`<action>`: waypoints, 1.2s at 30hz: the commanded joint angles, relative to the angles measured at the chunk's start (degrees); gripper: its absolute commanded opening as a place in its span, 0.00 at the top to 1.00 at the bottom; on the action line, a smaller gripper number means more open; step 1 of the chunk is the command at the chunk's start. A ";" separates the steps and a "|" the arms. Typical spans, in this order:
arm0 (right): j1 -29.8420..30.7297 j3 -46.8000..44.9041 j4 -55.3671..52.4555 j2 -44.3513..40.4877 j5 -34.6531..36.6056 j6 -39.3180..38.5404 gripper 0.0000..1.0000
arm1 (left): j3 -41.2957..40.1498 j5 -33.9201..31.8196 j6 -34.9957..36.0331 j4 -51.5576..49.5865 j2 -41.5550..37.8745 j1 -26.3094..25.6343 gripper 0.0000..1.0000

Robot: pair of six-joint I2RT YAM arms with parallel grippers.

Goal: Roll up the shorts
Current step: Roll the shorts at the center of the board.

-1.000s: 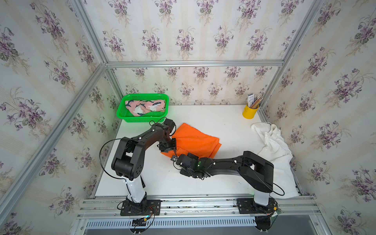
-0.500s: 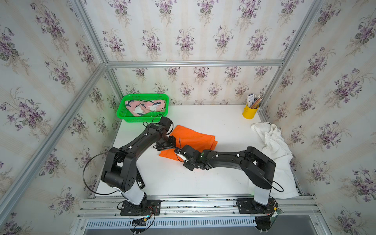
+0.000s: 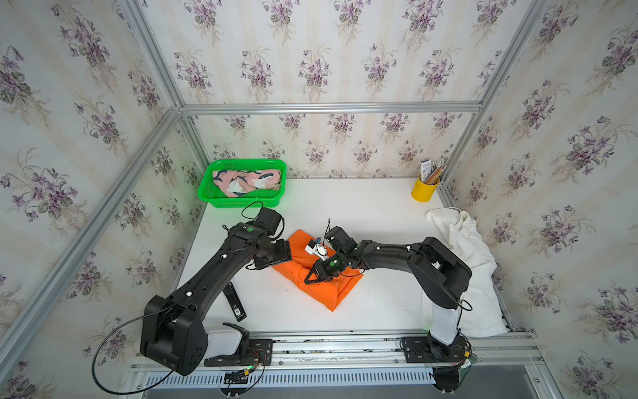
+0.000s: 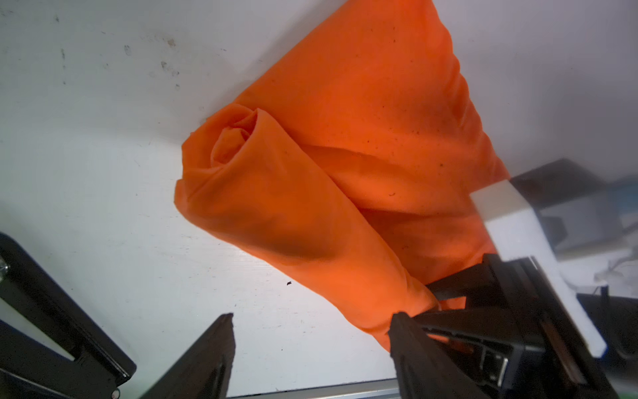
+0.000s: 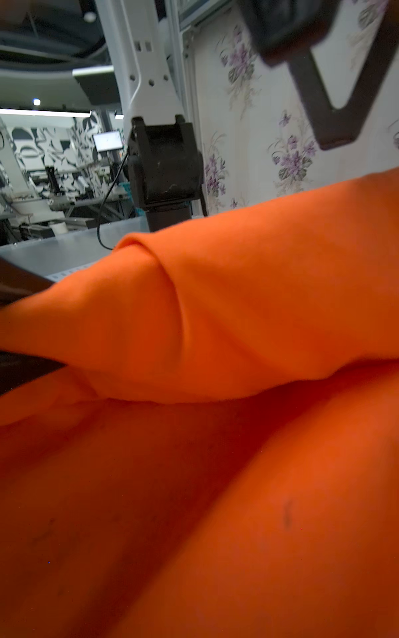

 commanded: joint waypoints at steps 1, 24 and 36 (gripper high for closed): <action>-2.74 -1.04 3.37 2.16 -1.48 4.24 0.87 | 0.94 0.69 0.24 1.53 2.83 -0.63 0.32; -2.25 -9.98 -21.56 -20.56 35.28 -10.28 0.61 | 8.25 -1.98 7.67 4.17 25.69 -1.26 0.38; 22.79 9.89 -28.19 -11.06 63.43 -34.27 0.22 | 10.62 -4.20 9.16 -0.31 18.83 2.02 0.32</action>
